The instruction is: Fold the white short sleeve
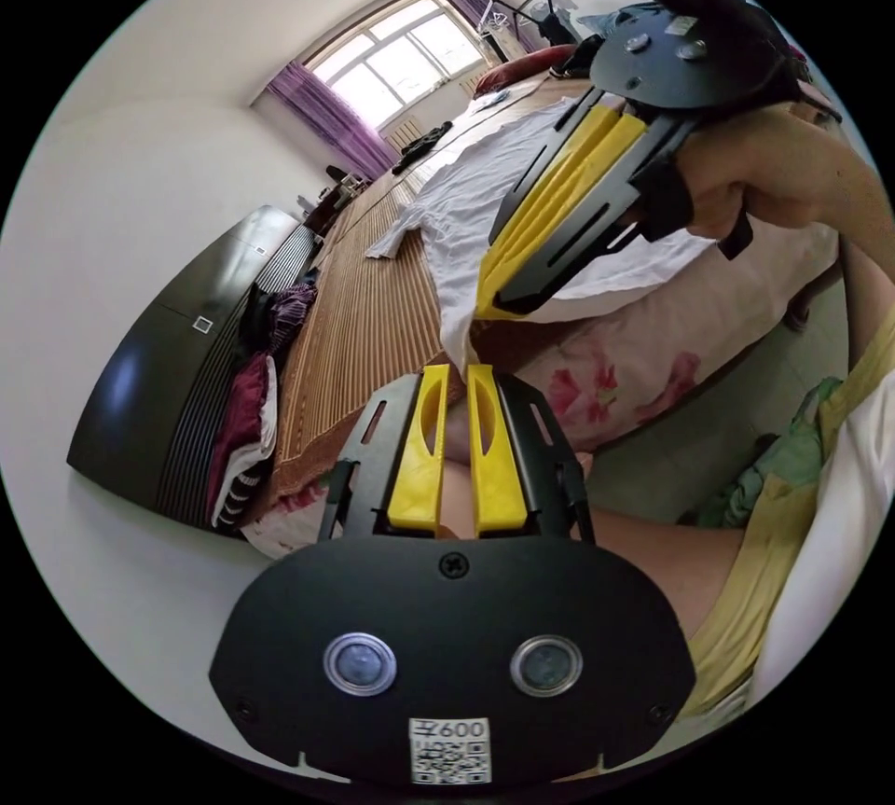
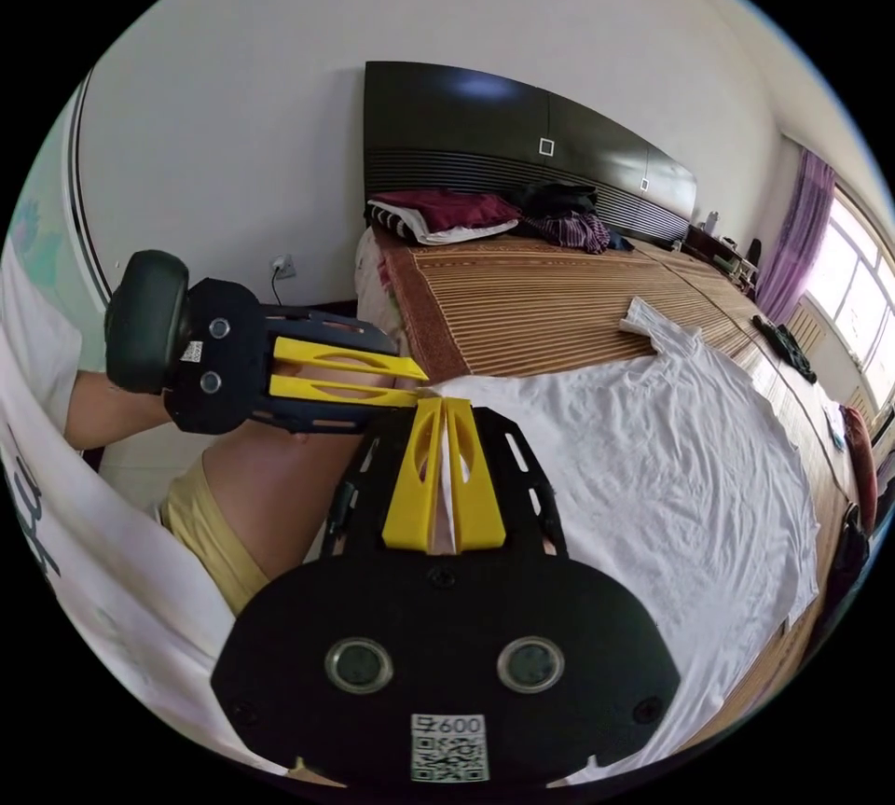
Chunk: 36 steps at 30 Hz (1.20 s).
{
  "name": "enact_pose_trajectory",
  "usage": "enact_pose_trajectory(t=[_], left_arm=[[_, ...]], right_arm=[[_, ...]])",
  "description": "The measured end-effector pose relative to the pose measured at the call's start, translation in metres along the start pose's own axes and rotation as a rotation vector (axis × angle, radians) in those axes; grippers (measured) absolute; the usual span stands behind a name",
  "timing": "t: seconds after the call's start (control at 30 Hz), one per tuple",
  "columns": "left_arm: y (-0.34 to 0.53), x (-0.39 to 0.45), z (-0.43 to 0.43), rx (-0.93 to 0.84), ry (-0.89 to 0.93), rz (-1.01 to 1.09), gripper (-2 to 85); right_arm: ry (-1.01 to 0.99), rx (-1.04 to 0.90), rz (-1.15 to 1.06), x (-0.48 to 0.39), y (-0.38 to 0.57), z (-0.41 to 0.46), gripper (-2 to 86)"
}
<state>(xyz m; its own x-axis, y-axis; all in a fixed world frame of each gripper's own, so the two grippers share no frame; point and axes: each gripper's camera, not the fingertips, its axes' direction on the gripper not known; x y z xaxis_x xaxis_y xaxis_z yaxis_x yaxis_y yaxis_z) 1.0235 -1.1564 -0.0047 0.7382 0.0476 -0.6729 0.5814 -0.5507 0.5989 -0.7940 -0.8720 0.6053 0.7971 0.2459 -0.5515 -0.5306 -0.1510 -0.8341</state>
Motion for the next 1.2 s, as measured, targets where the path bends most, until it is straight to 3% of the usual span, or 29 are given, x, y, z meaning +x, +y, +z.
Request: enact_pose_trajectory(t=[0.23,0.5,0.77,1.03,1.2], left_arm=[[-0.001,0.005,0.003,-0.069,-0.074,0.087,1.2],[-0.002,0.007,-0.004,-0.053,-0.047,0.157,1.1],[0.006,0.0,-0.006,-0.03,-0.005,0.156,1.3],[0.014,-0.004,-0.014,-0.003,-0.02,0.139,1.2],[0.016,-0.004,-0.019,-0.007,-0.015,0.136,1.2]], right_arm=[[0.008,-0.012,-0.072,-0.027,0.021,0.002,0.5],[0.354,0.05,-0.339,-0.113,0.045,0.024,5.7],[0.409,0.028,-0.326,-0.132,0.042,0.049,4.0],[0.691,-0.271,-0.48,-0.163,0.058,0.081,2.1],[0.85,-0.45,-0.445,-0.157,0.095,0.077,0.3]])
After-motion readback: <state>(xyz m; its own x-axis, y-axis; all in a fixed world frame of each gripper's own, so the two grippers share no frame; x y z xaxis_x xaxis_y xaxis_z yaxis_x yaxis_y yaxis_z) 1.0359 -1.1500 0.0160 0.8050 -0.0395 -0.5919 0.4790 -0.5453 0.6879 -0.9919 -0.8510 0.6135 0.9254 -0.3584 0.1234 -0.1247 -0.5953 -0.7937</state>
